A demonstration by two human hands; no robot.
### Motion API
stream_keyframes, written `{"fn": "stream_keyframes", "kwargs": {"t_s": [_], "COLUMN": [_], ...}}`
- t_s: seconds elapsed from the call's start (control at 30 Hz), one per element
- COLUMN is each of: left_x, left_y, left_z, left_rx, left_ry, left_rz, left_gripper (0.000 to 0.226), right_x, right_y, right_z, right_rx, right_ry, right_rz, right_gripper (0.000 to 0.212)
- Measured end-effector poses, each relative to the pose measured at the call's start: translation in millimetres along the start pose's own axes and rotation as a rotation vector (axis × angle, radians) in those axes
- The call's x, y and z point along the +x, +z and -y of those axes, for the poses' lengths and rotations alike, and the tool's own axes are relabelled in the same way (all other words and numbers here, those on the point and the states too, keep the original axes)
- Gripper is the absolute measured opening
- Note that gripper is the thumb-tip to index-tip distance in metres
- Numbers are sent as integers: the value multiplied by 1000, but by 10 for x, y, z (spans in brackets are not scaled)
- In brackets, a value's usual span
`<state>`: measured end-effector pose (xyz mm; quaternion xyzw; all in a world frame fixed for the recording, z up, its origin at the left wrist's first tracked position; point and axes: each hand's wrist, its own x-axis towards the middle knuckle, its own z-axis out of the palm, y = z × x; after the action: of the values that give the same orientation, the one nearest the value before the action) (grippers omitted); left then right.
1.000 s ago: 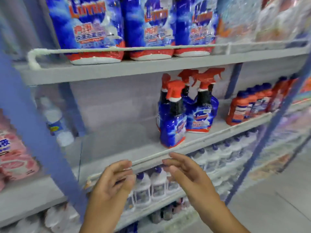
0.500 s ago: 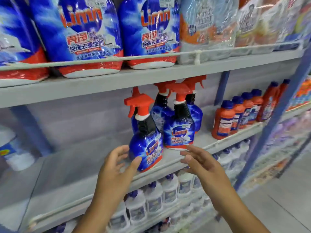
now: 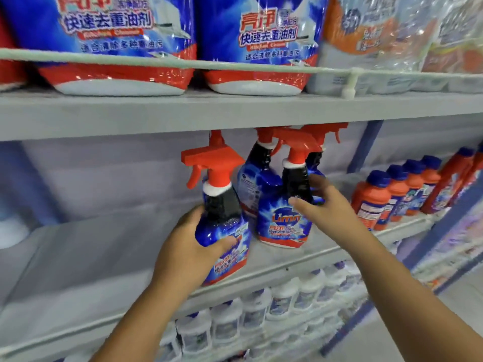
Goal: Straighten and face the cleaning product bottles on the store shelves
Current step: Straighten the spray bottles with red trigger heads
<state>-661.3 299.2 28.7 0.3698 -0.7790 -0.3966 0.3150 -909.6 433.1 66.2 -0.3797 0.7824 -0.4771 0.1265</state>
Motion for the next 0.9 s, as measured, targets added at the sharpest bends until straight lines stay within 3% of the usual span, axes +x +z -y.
{"fn": "stream_keyframes", "kwargs": {"t_s": [0.07,0.17,0.3,0.4,0.57,0.7,0.83,0.9], "left_x": [-104,-305,-393,-442,-502,-536,-488,-500], "left_y": [-127,-430,-858,-1114,-1465,-1669,-1733,-1654], "left_z": [55,112,310,376,554,824,834,922], "left_rx": [-59,-75,9,33,56,37,76,186], "left_ry": [-43,-108,-135,-153,-225,-219,-240,-221], "left_rz": [-29,-123,-265,-335,-377,-412,-364,-483], "left_gripper": [56,61,59,56,58,79,75,71], "right_x": [157,280,197,68,-65,-122,-152,-163], "right_y": [-5,24,201,387,897,1390,1706,1757], "right_z": [-46,-146,-46,223,667,826,835,809], "right_rx": [43,70,2,-17,41,88,117,147], "right_ry": [16,-1,-152,-253,-291,-301,-326,-321], "right_rz": [110,138,178,305,449,518,523,526], "right_gripper": [60,58,46,45,46,58,58,60]}}
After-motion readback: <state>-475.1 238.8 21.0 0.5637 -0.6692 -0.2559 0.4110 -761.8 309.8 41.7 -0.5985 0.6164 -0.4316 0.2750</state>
